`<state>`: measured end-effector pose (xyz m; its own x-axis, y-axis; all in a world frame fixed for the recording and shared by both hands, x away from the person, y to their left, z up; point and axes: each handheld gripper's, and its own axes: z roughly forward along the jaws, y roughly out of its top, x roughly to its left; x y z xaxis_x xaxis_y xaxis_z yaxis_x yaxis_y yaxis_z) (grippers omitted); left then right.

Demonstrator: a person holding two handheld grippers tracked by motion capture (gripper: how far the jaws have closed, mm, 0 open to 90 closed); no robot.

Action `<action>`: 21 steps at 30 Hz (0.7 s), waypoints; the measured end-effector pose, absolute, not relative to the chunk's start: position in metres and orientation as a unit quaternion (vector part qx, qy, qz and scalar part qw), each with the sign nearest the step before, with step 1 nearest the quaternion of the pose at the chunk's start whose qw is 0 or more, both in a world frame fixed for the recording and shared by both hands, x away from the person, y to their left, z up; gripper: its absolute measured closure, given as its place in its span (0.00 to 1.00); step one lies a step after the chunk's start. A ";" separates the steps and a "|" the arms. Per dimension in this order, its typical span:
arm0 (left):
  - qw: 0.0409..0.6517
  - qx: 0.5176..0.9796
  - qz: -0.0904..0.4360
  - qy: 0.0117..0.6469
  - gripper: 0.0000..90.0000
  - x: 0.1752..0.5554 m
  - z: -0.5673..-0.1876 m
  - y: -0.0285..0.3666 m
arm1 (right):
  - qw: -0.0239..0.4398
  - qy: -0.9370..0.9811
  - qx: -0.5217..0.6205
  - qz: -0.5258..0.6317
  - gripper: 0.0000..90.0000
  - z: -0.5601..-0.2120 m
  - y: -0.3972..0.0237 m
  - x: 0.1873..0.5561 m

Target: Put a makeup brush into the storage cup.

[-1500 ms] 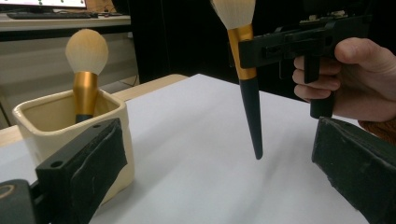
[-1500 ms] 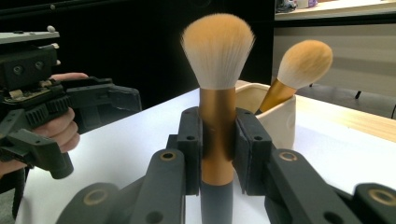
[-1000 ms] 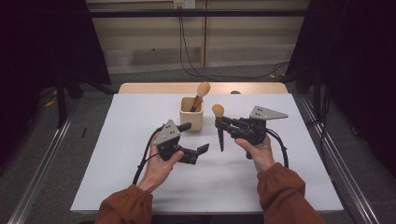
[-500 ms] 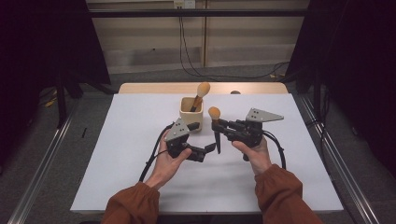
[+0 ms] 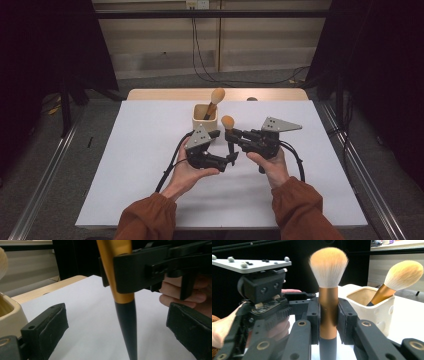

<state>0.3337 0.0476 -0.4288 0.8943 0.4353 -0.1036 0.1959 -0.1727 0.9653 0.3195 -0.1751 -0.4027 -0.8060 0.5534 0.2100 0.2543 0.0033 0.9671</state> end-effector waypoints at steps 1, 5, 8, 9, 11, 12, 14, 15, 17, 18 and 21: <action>0.609 0.758 0.099 0.211 0.05 0.335 -0.429 0.047 | 0.116 0.699 0.289 0.644 0.83 -0.403 -0.175 0.319; 0.609 0.758 0.098 0.213 0.13 0.337 -0.431 0.046 | 0.115 0.698 0.291 0.644 0.83 -0.404 -0.176 0.319; 0.610 0.756 0.098 0.216 0.21 0.338 -0.432 0.046 | 0.117 0.698 0.291 0.644 0.83 -0.404 -0.176 0.319; 0.612 0.754 0.096 0.218 0.25 0.339 -0.432 0.046 | 0.117 0.697 0.291 0.644 0.83 -0.404 -0.175 0.319; 0.615 0.751 0.090 0.222 0.29 0.340 -0.432 0.046 | 0.119 0.698 0.291 0.644 0.83 -0.403 -0.176 0.319; 0.617 0.750 0.089 0.221 0.32 0.341 -0.432 0.046 | 0.119 0.697 0.291 0.644 0.83 -0.404 -0.176 0.319; 0.619 0.748 0.083 0.223 0.36 0.342 -0.432 0.045 | 0.117 0.695 0.292 0.646 0.83 -0.403 -0.177 0.319; 0.618 0.750 0.085 0.220 0.38 0.342 -0.432 0.044 | 0.119 0.696 0.292 0.645 0.83 -0.403 -0.177 0.319; 0.624 0.746 0.080 0.221 0.40 0.342 -0.431 0.043 | 0.119 0.697 0.291 0.645 0.83 -0.404 -0.176 0.318; 0.625 0.745 0.075 0.221 0.43 0.342 -0.431 0.043 | 0.118 0.698 0.291 0.644 0.83 -0.405 -0.176 0.319; 0.625 0.746 0.068 0.219 0.49 0.343 -0.431 0.042 | 0.119 0.699 0.293 0.642 0.83 -0.407 -0.176 0.319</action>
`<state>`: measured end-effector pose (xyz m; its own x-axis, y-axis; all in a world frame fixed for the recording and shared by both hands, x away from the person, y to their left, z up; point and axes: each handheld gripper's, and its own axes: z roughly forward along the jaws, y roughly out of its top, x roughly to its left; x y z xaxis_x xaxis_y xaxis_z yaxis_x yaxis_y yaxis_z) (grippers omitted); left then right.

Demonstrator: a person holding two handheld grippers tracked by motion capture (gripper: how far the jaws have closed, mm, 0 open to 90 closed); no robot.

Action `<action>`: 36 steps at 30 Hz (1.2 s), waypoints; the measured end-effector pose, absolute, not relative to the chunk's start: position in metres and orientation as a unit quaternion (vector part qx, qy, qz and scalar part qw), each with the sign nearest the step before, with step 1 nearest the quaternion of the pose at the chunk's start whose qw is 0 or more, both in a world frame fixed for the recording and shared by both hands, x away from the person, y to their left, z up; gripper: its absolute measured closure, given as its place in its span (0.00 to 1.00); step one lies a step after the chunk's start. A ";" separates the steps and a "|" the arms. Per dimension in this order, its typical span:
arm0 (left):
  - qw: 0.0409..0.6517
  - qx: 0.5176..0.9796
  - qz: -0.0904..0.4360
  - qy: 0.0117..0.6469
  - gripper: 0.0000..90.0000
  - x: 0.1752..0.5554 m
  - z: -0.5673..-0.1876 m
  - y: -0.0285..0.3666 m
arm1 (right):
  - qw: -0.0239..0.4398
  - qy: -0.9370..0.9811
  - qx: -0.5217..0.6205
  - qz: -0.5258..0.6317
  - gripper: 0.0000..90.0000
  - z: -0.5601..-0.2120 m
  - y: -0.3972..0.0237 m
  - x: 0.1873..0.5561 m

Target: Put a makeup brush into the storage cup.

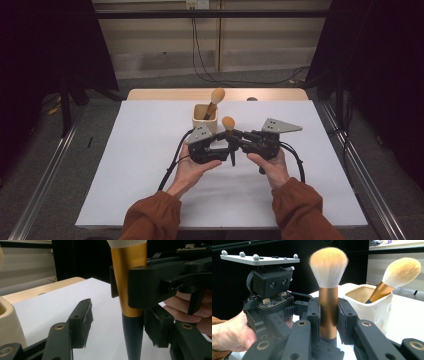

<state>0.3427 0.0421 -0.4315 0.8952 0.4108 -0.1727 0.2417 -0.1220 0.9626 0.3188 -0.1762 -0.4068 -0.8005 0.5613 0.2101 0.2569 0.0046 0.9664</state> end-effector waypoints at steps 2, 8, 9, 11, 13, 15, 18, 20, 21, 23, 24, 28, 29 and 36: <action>0.628 0.745 0.060 0.217 0.56 0.343 -0.432 0.042 | 0.119 0.699 0.293 0.641 0.83 -0.407 -0.176 0.319; 0.632 0.744 0.046 0.211 0.72 0.342 -0.432 0.041 | 0.122 0.697 0.295 0.642 0.83 -0.407 -0.177 0.319; 0.633 0.744 0.043 0.211 0.73 0.342 -0.432 0.041 | 0.124 0.697 0.296 0.641 0.83 -0.407 -0.177 0.319; 0.634 0.745 0.043 0.205 0.78 0.342 -0.432 0.041 | 0.124 0.697 0.297 0.641 0.83 -0.407 -0.178 0.319; 0.634 0.743 0.042 0.209 0.81 0.341 -0.431 0.040 | 0.123 0.696 0.297 0.642 0.83 -0.407 -0.179 0.319; 0.635 0.743 0.044 0.209 0.82 0.341 -0.430 0.040 | 0.126 0.695 0.296 0.643 0.83 -0.406 -0.179 0.319; 0.629 0.748 0.043 0.209 0.82 0.342 -0.430 0.040 | 0.124 0.696 0.295 0.643 0.83 -0.407 -0.180 0.319; 0.625 0.751 0.046 0.209 0.82 0.342 -0.429 0.041 | 0.124 0.697 0.294 0.642 0.83 -0.407 -0.180 0.319; 0.624 0.751 0.043 0.210 0.82 0.342 -0.429 0.041 | 0.124 0.697 0.294 0.642 0.83 -0.407 -0.179 0.319; 0.623 0.752 0.046 0.209 0.83 0.342 -0.429 0.041 | 0.122 0.697 0.294 0.642 0.83 -0.408 -0.179 0.320; 0.624 0.752 0.043 0.208 0.83 0.342 -0.429 0.042 | 0.122 0.698 0.294 0.642 0.83 -0.408 -0.179 0.320; 0.620 0.756 0.043 0.207 0.83 0.342 -0.429 0.042 | 0.121 0.699 0.294 0.641 0.83 -0.407 -0.179 0.319; 0.619 0.756 0.042 0.208 0.83 0.342 -0.429 0.042 | 0.122 0.699 0.294 0.640 0.83 -0.407 -0.178 0.319; 0.611 0.762 0.042 0.210 0.83 0.345 -0.429 0.044 | 0.126 0.699 0.296 0.639 0.79 -0.406 -0.179 0.319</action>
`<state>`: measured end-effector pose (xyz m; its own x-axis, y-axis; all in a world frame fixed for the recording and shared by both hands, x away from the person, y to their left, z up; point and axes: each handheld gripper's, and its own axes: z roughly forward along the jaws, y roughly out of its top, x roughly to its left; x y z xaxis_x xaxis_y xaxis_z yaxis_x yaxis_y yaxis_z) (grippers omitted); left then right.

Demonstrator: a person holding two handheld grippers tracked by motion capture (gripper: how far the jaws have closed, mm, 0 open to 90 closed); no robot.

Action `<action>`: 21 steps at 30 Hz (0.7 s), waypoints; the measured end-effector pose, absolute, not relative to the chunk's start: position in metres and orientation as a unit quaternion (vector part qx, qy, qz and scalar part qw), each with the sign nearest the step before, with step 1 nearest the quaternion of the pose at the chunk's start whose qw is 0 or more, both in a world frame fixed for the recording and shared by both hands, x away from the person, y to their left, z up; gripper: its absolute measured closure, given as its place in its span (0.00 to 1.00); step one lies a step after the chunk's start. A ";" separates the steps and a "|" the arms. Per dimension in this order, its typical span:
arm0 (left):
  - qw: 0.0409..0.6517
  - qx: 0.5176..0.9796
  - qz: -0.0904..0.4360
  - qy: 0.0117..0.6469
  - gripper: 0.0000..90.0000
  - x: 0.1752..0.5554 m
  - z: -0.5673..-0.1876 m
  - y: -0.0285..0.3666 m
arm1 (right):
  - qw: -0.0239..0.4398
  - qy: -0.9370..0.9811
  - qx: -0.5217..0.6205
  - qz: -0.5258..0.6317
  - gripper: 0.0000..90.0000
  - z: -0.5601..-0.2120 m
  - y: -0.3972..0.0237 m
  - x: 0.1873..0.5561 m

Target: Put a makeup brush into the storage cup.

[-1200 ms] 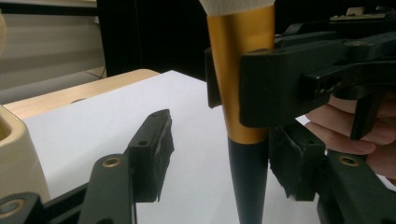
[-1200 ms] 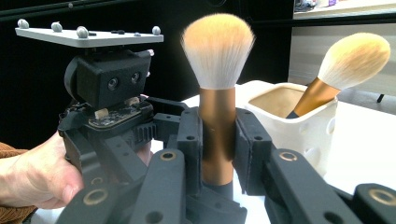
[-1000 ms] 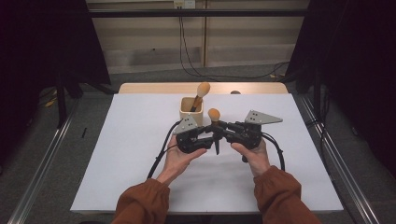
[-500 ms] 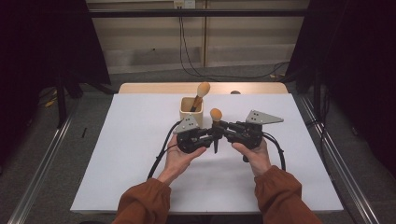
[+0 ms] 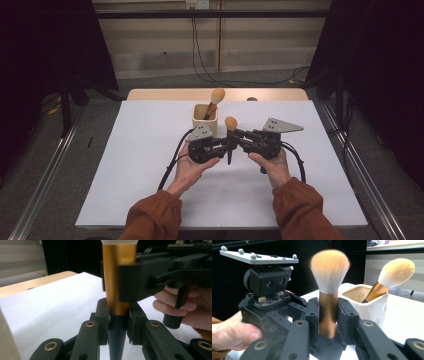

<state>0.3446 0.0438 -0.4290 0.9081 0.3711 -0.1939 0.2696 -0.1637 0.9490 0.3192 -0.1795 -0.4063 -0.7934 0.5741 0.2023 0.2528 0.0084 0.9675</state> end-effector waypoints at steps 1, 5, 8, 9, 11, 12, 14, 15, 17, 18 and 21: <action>0.611 0.762 0.041 0.212 0.83 0.345 -0.430 0.044 | 0.128 0.698 0.296 0.639 0.78 -0.406 -0.180 0.319; 0.611 0.761 0.043 0.213 0.83 0.346 -0.430 0.045 | 0.133 0.699 0.300 0.636 0.72 -0.405 -0.181 0.319; 0.608 0.763 0.045 0.214 0.83 0.347 -0.429 0.044 | 0.137 0.701 0.301 0.632 0.66 -0.405 -0.181 0.318; 0.607 0.765 0.048 0.212 0.83 0.347 -0.428 0.044 | 0.137 0.700 0.301 0.633 0.63 -0.405 -0.181 0.318; 0.608 0.764 0.049 0.212 0.83 0.349 -0.426 0.044 | 0.139 0.699 0.302 0.633 0.61 -0.404 -0.181 0.318; 0.608 0.764 0.049 0.211 0.83 0.349 -0.426 0.044 | 0.140 0.700 0.301 0.633 0.60 -0.404 -0.182 0.318; 0.608 0.763 0.050 0.212 0.83 0.349 -0.424 0.045 | 0.142 0.701 0.300 0.631 0.52 -0.404 -0.182 0.317; 0.608 0.764 0.050 0.212 0.83 0.349 -0.424 0.045 | 0.144 0.700 0.304 0.630 0.48 -0.404 -0.182 0.317; 0.607 0.764 0.051 0.213 0.83 0.349 -0.424 0.045 | 0.143 0.700 0.302 0.632 0.44 -0.403 -0.182 0.317; 0.605 0.765 0.052 0.213 0.83 0.349 -0.424 0.046 | 0.146 0.701 0.301 0.629 0.40 -0.403 -0.182 0.317; 0.607 0.763 0.053 0.214 0.83 0.350 -0.423 0.048 | 0.151 0.706 0.302 0.623 0.30 -0.403 -0.182 0.317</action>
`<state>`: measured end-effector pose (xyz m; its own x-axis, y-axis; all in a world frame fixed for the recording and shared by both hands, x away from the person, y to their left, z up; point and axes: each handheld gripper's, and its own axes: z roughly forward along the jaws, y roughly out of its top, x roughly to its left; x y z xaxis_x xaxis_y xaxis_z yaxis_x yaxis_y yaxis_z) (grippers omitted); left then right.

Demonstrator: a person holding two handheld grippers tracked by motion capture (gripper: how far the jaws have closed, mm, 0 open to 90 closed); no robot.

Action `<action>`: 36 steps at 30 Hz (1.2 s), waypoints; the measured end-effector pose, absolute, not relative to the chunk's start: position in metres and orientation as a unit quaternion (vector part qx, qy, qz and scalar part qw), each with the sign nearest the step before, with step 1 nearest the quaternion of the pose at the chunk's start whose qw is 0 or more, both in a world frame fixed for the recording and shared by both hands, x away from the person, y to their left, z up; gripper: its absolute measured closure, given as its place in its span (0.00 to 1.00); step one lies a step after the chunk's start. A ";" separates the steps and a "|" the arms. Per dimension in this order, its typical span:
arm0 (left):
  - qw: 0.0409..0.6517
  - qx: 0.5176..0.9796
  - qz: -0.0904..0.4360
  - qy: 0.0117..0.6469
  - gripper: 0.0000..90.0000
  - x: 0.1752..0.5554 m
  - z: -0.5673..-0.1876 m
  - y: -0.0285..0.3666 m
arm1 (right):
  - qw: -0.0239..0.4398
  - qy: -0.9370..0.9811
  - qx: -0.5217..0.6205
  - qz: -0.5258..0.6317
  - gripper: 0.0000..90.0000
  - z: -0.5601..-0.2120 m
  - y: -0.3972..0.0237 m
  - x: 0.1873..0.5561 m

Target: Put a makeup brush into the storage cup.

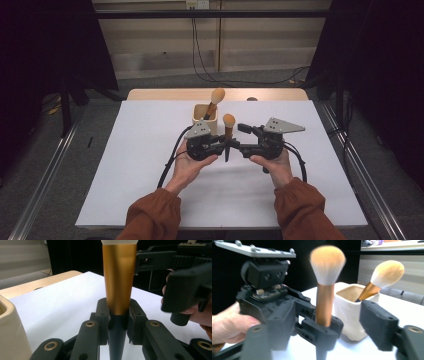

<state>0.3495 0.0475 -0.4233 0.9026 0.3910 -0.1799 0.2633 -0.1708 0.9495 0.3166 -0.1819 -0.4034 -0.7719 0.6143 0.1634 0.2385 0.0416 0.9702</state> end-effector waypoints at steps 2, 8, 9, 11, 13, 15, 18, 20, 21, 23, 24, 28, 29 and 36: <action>0.606 0.764 0.055 0.214 0.83 0.349 -0.422 0.049 | 0.149 0.707 0.301 0.622 0.26 -0.404 -0.182 0.316; 0.607 0.762 0.057 0.219 0.83 0.351 -0.420 0.055 | 0.149 0.708 0.310 0.616 0.12 -0.404 -0.182 0.317; 0.605 0.763 0.058 0.218 0.83 0.351 -0.420 0.056 | 0.145 0.707 0.312 0.617 0.10 -0.404 -0.183 0.317; 0.605 0.763 0.061 0.219 0.83 0.351 -0.418 0.058 | 0.141 0.710 0.310 0.616 0.06 -0.405 -0.184 0.317; 0.606 0.761 0.062 0.221 0.83 0.351 -0.418 0.060 | 0.145 0.715 0.306 0.612 0.03 -0.405 -0.184 0.316; 0.604 0.763 0.062 0.222 0.83 0.352 -0.417 0.062 | 0.146 0.713 0.309 0.612 0.03 -0.404 -0.185 0.314; 0.602 0.764 0.065 0.223 0.83 0.353 -0.417 0.065 | 0.161 0.715 0.311 0.605 0.03 -0.403 -0.186 0.312; 0.602 0.764 0.066 0.223 0.83 0.353 -0.416 0.066 | 0.168 0.715 0.311 0.603 0.03 -0.405 -0.189 0.309; 0.602 0.763 0.066 0.224 0.83 0.353 -0.416 0.067 | 0.171 0.713 0.318 0.601 0.03 -0.406 -0.190 0.309; 0.602 0.763 0.067 0.226 0.83 0.354 -0.415 0.069 | 0.179 0.711 0.325 0.598 0.03 -0.409 -0.193 0.307; 0.601 0.763 0.069 0.229 0.83 0.354 -0.415 0.070 | 0.183 0.709 0.329 0.596 0.03 -0.410 -0.195 0.306; 0.600 0.763 0.070 0.230 0.83 0.355 -0.414 0.074 | 0.191 0.704 0.346 0.590 0.03 -0.413 -0.204 0.301; 0.599 0.764 0.071 0.231 0.83 0.354 -0.413 0.075 | 0.193 0.705 0.347 0.588 0.02 -0.413 -0.206 0.299; 0.597 0.764 0.076 0.232 0.83 0.355 -0.412 0.080 | 0.226 0.691 0.367 0.581 0.01 -0.418 -0.219 0.284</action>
<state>0.3553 0.0801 -0.4119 0.8812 0.4447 -0.1606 0.2637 -0.1804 0.9476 0.2841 -0.2191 -0.4184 -0.6295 0.7685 0.1146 0.2439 0.0554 0.9682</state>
